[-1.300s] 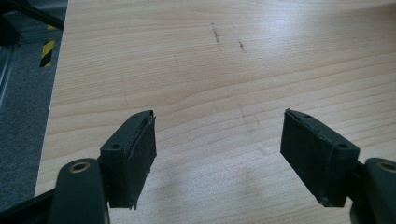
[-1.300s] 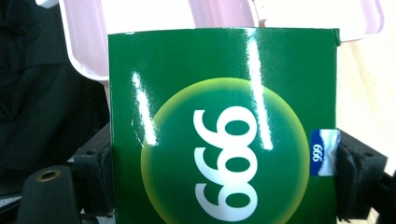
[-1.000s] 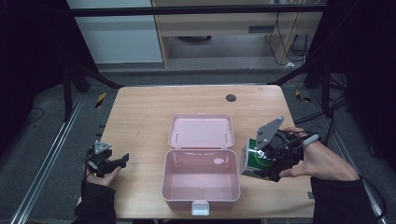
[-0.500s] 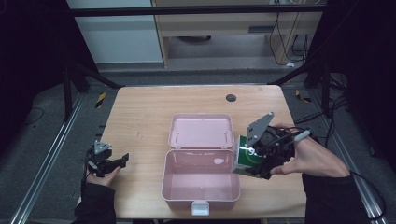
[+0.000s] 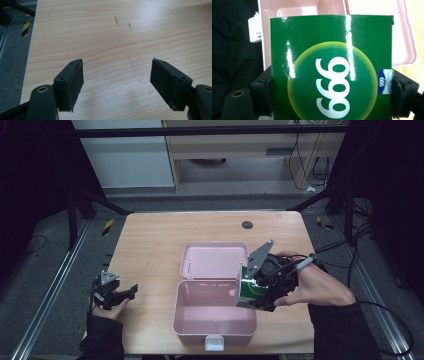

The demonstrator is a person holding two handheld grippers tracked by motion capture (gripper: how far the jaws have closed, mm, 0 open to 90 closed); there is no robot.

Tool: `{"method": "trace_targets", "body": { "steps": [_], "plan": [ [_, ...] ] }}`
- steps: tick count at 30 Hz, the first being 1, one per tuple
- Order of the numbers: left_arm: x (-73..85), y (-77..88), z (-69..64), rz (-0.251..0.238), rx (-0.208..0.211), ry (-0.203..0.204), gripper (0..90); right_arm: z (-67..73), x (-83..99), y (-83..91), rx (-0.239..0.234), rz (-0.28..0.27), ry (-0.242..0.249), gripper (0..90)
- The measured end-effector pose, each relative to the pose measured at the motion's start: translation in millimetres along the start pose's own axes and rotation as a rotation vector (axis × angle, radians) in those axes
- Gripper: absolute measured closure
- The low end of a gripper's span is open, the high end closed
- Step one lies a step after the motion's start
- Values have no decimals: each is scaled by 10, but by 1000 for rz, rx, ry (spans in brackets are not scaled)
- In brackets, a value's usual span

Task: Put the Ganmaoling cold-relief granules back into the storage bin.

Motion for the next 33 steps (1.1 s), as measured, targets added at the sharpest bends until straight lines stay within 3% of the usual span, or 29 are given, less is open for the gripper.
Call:
{"method": "trace_targets", "body": {
  "steps": [14, 33],
  "plan": [
    [-2, 1, -1, 0, 0, 1, 259, 58, -182, -201, -10, -6, 33, 162],
    [-6, 5, 8, -3, 0, 2, 258, 99, -158, -513, -39, 46, 98, 162]
  ]
}}
Point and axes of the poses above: each handheld gripper's, and its own axes: y roughly backward along the jaws, x roughly out of its underside, z roughly to its left, the point moved 7 cm from there along -y, roughly forward along the jaws, and after that the axes turned 10 degrees about -z, right-handed, at the moved point
